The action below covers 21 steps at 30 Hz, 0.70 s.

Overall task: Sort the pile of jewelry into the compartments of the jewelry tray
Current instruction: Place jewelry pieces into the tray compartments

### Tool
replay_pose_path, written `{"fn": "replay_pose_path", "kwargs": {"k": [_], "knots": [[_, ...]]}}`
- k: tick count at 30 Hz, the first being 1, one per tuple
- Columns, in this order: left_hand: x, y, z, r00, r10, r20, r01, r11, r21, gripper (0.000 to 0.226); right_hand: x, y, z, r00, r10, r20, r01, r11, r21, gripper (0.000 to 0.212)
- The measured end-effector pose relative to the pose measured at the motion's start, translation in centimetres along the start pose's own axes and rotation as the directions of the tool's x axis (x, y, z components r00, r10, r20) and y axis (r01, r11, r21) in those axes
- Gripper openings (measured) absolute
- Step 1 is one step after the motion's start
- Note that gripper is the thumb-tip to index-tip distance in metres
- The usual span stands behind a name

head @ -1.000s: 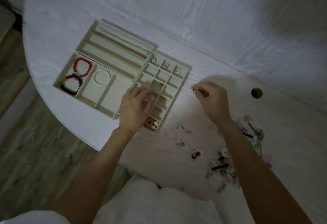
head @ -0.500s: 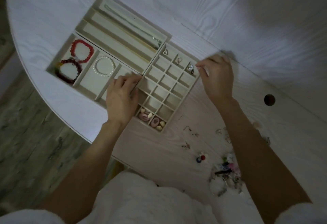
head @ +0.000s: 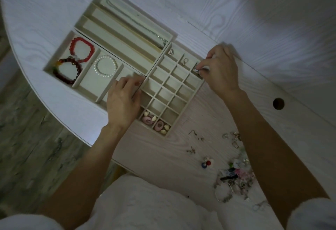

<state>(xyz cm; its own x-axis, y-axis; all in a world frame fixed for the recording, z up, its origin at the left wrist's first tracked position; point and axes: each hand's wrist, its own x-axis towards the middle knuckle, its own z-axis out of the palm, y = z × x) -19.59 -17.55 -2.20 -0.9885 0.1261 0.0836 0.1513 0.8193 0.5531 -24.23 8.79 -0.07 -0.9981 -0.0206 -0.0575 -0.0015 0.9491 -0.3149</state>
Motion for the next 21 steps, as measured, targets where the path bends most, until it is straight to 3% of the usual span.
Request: {"fn": "replay_pose_path", "kwargs": {"k": [6,15,21], "knots": [[0.0,0.1,0.0,1.000,0.005,-0.002,-0.005,1.000,-0.008,0.037,-0.1,0.1,-0.4,0.999,-0.039,0.014,0.040,0.999,-0.022,0.002],[0.0,0.3,-0.2,1.000,-0.003,0.018,0.004,1.000,-0.008,0.039,-0.6,-0.9,0.7,0.990,0.114,-0.078,-0.113,0.994,0.011,0.015],[0.0,0.1,0.0,1.000,0.008,0.022,-0.008,1.000,-0.011,0.040,-0.8,-1.2,1.4,0.985,0.127,-0.115,-0.130,0.991,-0.013,0.013]]}}
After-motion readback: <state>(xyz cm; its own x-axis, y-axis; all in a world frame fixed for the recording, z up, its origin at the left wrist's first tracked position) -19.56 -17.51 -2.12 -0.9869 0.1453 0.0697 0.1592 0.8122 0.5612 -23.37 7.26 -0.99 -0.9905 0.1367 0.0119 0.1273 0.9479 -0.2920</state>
